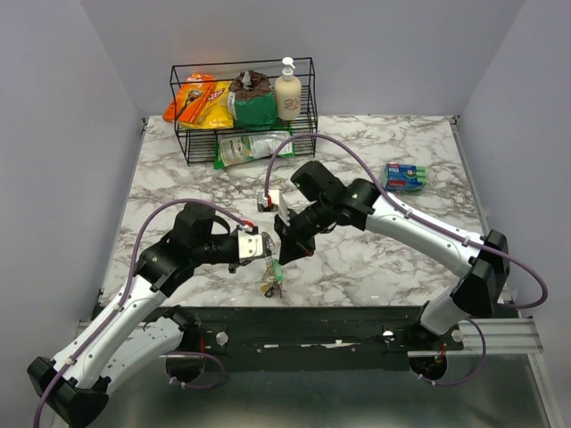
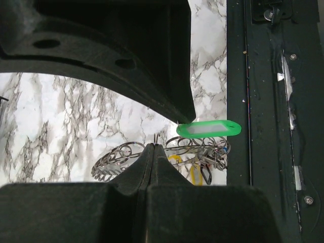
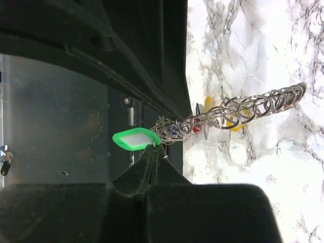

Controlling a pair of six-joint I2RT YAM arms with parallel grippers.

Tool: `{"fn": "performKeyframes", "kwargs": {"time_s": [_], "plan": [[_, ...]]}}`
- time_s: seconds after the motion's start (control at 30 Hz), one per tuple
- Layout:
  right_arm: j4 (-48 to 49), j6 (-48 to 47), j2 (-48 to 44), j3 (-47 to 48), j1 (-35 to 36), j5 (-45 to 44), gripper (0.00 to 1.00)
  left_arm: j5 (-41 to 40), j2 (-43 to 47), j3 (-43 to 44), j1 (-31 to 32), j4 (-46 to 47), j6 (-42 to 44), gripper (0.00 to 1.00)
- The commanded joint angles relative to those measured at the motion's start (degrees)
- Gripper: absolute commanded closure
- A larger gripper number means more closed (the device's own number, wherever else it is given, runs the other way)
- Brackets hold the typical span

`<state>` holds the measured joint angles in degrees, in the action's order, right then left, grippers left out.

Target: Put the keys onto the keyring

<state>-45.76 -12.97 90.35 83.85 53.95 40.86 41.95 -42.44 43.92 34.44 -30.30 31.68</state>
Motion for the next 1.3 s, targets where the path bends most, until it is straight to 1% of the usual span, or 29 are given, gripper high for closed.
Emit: {"fn": "performKeyframes", "kwargs": {"time_s": [0.0, 0.4, 0.8, 1.27], "plan": [[-2.32, -0.56, 1.41, 2.63, 0.36, 0.71, 0.99, -1.26, 0.16, 3.1, 0.9, -0.02, 1.89, 1.0], [-2.58, 0.23, 2.38, 3.77, 0.36, -1.4, 0.99, -2.67, -0.54, 3.63, 2.92, -1.69, 2.77, 1.0], [-3.02, 0.76, 3.78, 3.6, 0.36, -3.68, 0.99, -2.58, -0.11, 3.28, 4.15, -0.81, 2.07, 1.0], [-2.85, 1.19, 2.56, 3.07, 0.36, -4.91, 0.99, -3.72, 0.86, 2.75, 5.2, -1.42, 1.89, 1.0]]}}
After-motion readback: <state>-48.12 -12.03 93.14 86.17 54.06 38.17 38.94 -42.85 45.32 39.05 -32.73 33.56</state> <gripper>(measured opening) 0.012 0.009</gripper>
